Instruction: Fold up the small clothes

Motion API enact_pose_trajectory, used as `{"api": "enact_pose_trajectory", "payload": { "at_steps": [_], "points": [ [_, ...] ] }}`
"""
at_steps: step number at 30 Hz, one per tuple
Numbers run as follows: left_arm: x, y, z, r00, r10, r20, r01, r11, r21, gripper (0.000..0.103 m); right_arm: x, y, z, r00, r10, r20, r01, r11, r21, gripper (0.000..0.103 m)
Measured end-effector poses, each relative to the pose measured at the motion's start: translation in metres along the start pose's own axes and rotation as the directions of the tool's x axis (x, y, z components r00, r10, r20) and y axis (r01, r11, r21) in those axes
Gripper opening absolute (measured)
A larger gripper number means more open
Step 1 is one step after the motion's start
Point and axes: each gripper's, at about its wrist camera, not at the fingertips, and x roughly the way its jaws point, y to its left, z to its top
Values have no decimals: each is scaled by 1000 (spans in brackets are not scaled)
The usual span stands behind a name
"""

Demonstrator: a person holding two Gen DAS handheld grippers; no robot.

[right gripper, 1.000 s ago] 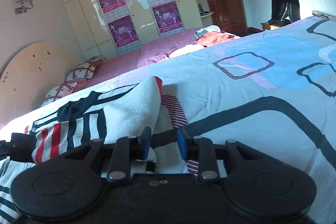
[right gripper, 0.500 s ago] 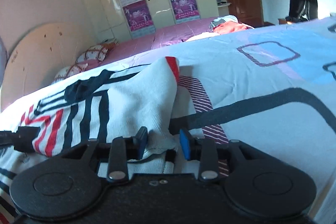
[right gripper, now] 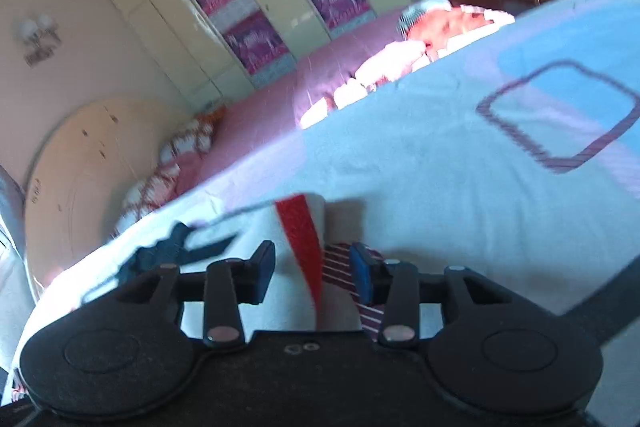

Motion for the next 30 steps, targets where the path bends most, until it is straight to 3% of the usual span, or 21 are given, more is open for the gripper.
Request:
{"api": "enact_pose_trajectory", "payload": {
  "at_steps": [1,2,3,4,5,8,9,10,11,13,14,16,19,21,24,25,28,30],
  "points": [
    [-1,-1,0,1000,2,9,-2,1000,1,3,5,-1,-3,1000,23,-12,-23,1000,-3,12],
    [-6,-2,0,999,6,42,-6,1000,1,3,6,2,-4,999,35,-17,-36,999,-34,11],
    [-13,-4,-1,996,14,85,-15,1000,6,3,2,9,-5,1000,-14,0,14,996,-93,8],
    [-14,-8,-1,993,73,93,-78,996,42,3,-3,15,-6,999,-42,33,46,989,-141,7],
    [-7,-7,-4,993,105,61,-109,993,56,3,-1,17,-10,995,-88,47,95,979,-180,7],
    [-3,-6,1,993,113,31,-115,992,57,4,5,23,-13,992,-117,39,123,965,-233,8],
    [-3,-5,2,994,108,26,-109,993,55,4,4,25,-13,990,-135,45,141,958,-251,15],
    [-7,-1,3,995,98,28,-99,994,37,10,1,26,-13,988,-146,50,154,955,-252,27],
    [-12,3,4,993,113,38,-114,993,19,16,-6,27,-13,986,-154,64,165,955,-248,28],
    [-36,10,5,969,208,135,-207,978,-16,60,-29,30,-16,986,-128,108,153,952,-264,27],
    [-44,8,8,960,218,179,-219,976,-13,62,-37,32,-18,990,-93,110,121,951,-284,26],
    [-43,-12,16,976,131,175,-141,989,47,62,-51,47,-30,996,-23,90,53,936,-347,23],
    [-18,-69,16,993,-38,116,15,981,193,62,-48,78,-57,998,53,33,-33,895,-445,21],
    [5,-97,8,995,-86,48,71,963,262,62,-40,100,-74,999,54,8,-41,845,-533,20],
    [35,-102,-9,999,-33,-38,43,950,308,62,-26,114,-87,1000,-5,-20,-8,769,-639,18],
    [30,-98,-14,998,-54,-23,59,945,321,61,-24,111,-85,999,-33,-11,18,760,-649,17],
    [15,-80,-7,999,35,-2,-32,938,345,61,-32,83,-71,998,-65,11,58,782,-620,12],
    [6,-63,-2,1000,27,-8,-23,950,311,61,-33,73,-62,996,-84,9,72,787,-613,12]
  ]
}}
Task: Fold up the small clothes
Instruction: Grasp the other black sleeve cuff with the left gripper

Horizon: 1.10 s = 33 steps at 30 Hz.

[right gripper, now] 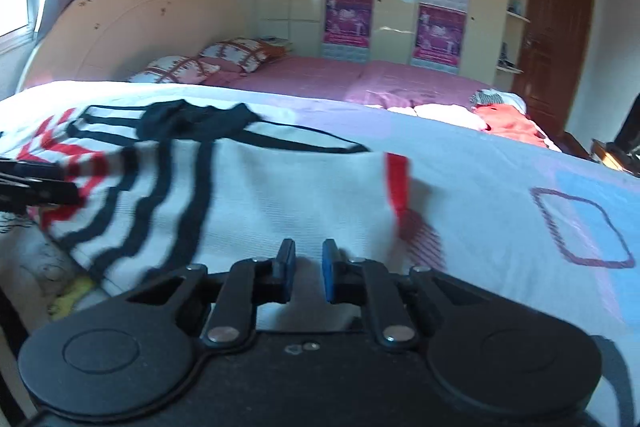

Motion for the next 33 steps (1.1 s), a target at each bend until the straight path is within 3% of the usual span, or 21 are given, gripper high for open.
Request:
{"api": "enact_pose_trajectory", "payload": {
  "at_steps": [2,3,4,7,9,11,13,16,20,21,22,25,27,28,30,33],
  "points": [
    [-7,-2,8,1000,26,8,-26,999,27,61,0,-4,8,1000,21,-7,-21,999,27,15],
    [-10,-4,12,999,20,35,-21,999,28,61,-1,-4,13,1000,13,24,-14,999,36,24],
    [-9,-6,18,998,11,54,-12,1000,24,61,0,-4,19,998,8,56,-11,999,46,26],
    [5,-11,28,998,-14,58,13,1000,13,61,23,-9,35,998,-4,68,-3,995,97,25],
    [33,-14,28,999,22,-35,-21,1000,18,61,48,-14,39,1000,-15,-4,16,994,112,20],
    [37,-13,24,999,27,-19,-26,999,34,62,60,-16,38,999,-34,-24,36,994,106,20],
    [24,-12,27,1000,22,-6,-22,1000,9,62,54,-10,42,998,-50,-40,54,995,81,22],
    [-8,-5,22,999,9,47,-8,1000,-30,62,19,-1,36,999,-37,6,37,997,71,26],
    [-21,-4,-2,1000,7,-6,-7,1000,-26,63,-17,26,11,999,37,9,-37,999,22,25],
    [-15,-6,-10,999,25,-44,-25,1000,3,63,-16,33,3,999,31,-15,-31,999,-9,25],
    [-15,-8,-15,999,33,-19,-32,999,39,65,-8,40,-6,999,2,-51,-5,999,-49,25],
    [-23,-11,-8,998,52,-18,-51,998,42,65,-11,62,-7,996,-82,-30,76,984,-158,26],
    [-33,-8,-7,999,49,10,-49,998,28,66,-23,68,-2,999,-44,3,44,989,-144,26],
    [-28,-5,-8,998,59,-25,-58,998,24,66,-27,69,-2,1000,-28,15,29,991,-131,26],
    [-23,-2,-15,998,49,-32,-48,998,44,69,-16,69,-9,996,-44,-72,35,992,-120,26],
    [-22,-6,-10,997,58,-55,-54,996,71,72,-16,70,-9,995,-62,-77,54,994,-99,27]
  ]
}}
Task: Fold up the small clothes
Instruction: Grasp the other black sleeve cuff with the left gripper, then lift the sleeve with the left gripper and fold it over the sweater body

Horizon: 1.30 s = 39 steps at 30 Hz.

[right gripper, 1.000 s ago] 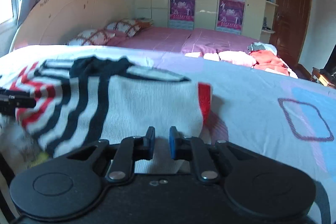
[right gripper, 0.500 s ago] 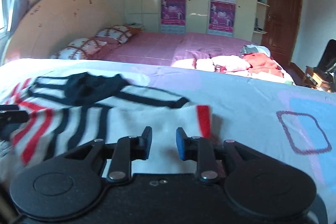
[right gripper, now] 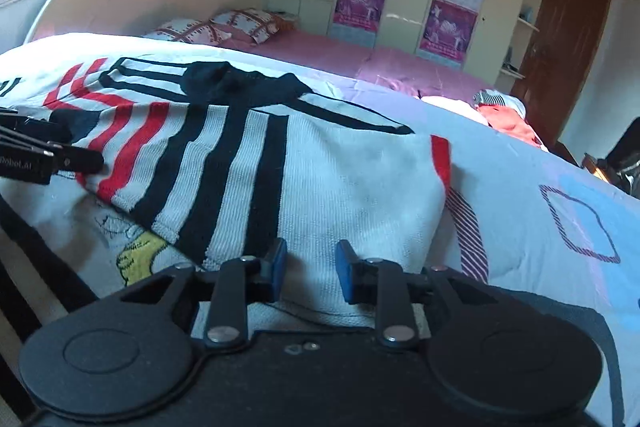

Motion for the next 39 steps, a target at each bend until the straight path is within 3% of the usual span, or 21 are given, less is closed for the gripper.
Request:
{"api": "enact_pose_trajectory", "payload": {
  "at_steps": [3,7,12,14,15,18,20,21,23,26,27,28,32,33,34,36,37,38,39],
  "points": [
    [-8,4,4,1000,-13,-6,13,999,-34,72,-12,-3,7,999,15,43,-18,998,65,28],
    [-24,17,0,1000,-1,-7,0,999,-38,72,-18,2,11,999,-23,31,19,994,103,28],
    [-53,58,-6,999,37,21,-35,996,-85,72,-28,11,16,999,-5,35,-2,983,186,32],
    [-76,85,-12,994,73,77,-61,987,-149,85,-30,15,17,999,4,37,-12,975,223,36],
    [-89,103,-17,990,98,104,-76,978,-195,99,-30,18,18,999,4,36,-13,972,236,37],
    [-127,172,-42,974,167,154,-96,915,-391,101,-30,30,19,999,7,31,-14,969,247,38],
    [-145,226,-65,965,212,152,-98,833,-545,101,-27,40,21,1000,11,22,-16,970,243,38],
    [-152,249,-76,962,227,152,-91,789,-608,101,-27,46,23,1000,13,20,-18,970,242,38],
    [-159,300,-100,959,248,136,-68,670,-739,101,-26,57,26,1000,20,23,-25,970,242,38],
    [-157,359,-128,963,235,132,-4,502,-865,83,-26,69,33,999,33,29,-39,966,256,38],
    [-155,373,-133,963,219,157,37,468,-883,78,-26,73,36,999,36,30,-42,964,262,38],
    [-153,384,-137,959,220,178,64,444,-894,75,-26,76,37,999,35,31,-42,963,266,38],
    [-136,411,-137,954,213,212,111,406,-907,70,-27,84,44,999,27,30,-33,964,263,38],
    [-131,415,-136,954,220,202,101,401,-911,55,-27,85,45,999,25,29,-32,964,263,38],
    [-125,421,-136,957,224,186,86,393,-916,33,-28,87,45,999,21,30,-29,964,263,38],
    [-112,431,-144,962,222,161,75,351,-933,7,-29,88,46,999,16,30,-24,964,265,38],
    [-109,435,-148,958,215,189,109,336,-935,7,-30,88,45,999,13,30,-21,963,267,38],
    [-109,435,-147,957,217,190,107,343,-933,6,-30,87,45,1000,10,30,-17,963,270,38],
    [-111,431,-140,955,231,186,90,372,-924,4,-31,85,45,1000,5,29,-13,962,273,38]
  ]
}}
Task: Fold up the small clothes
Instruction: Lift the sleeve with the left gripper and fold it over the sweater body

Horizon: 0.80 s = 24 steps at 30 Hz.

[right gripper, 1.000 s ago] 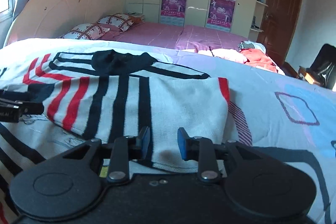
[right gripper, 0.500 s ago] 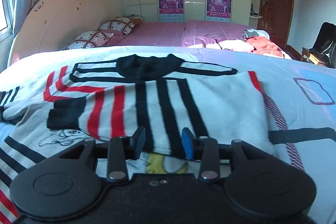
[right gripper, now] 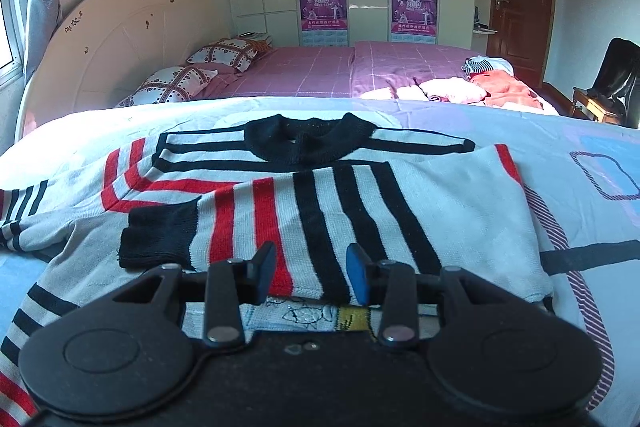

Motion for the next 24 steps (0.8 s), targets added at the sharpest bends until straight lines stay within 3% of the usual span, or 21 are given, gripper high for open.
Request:
{"api": "enact_pose_trajectory", "payload": {
  "at_steps": [3,5,6,8,9,11,14,18,19,21,22,24],
  "points": [
    [-15,-36,-7,995,-58,80,53,997,63,4,-5,-9,0,1000,-15,13,15,1000,18,38],
    [-21,-77,-15,985,-127,114,108,981,160,4,-9,-17,0,999,-28,22,27,999,33,38],
    [-22,-99,-22,980,-159,117,130,967,220,4,-12,-23,-1,999,-37,28,36,998,43,38],
    [-22,-156,-42,967,-235,97,184,912,367,4,-16,-34,-4,998,-48,34,46,997,65,38],
    [-20,-180,-57,961,-268,67,215,879,425,4,-18,-41,-6,998,-55,37,52,996,77,38],
    [-17,-232,-96,953,-303,-11,256,783,567,4,-20,-53,-8,997,-67,40,63,993,97,38],
    [-1,-286,-169,948,-289,-135,298,654,695,4,-22,-72,-12,996,-77,41,71,990,122,38],
    [32,-322,-273,941,-192,-278,337,483,808,4,-28,-98,-14,995,-89,42,81,983,163,38],
    [40,-328,-301,936,-153,-318,353,430,831,4,-29,-104,-15,995,-89,39,81,982,172,38],
    [60,-328,-347,907,-25,-420,402,348,847,4,-29,-115,-15,997,-75,29,68,979,193,40],
    [61,-327,-367,904,18,-428,402,307,862,5,-27,-119,-15,998,-59,19,54,977,207,42],
    [45,-327,-382,933,-6,-361,353,221,909,5,-22,-124,-11,1000,-4,14,1,969,247,44]
  ]
}}
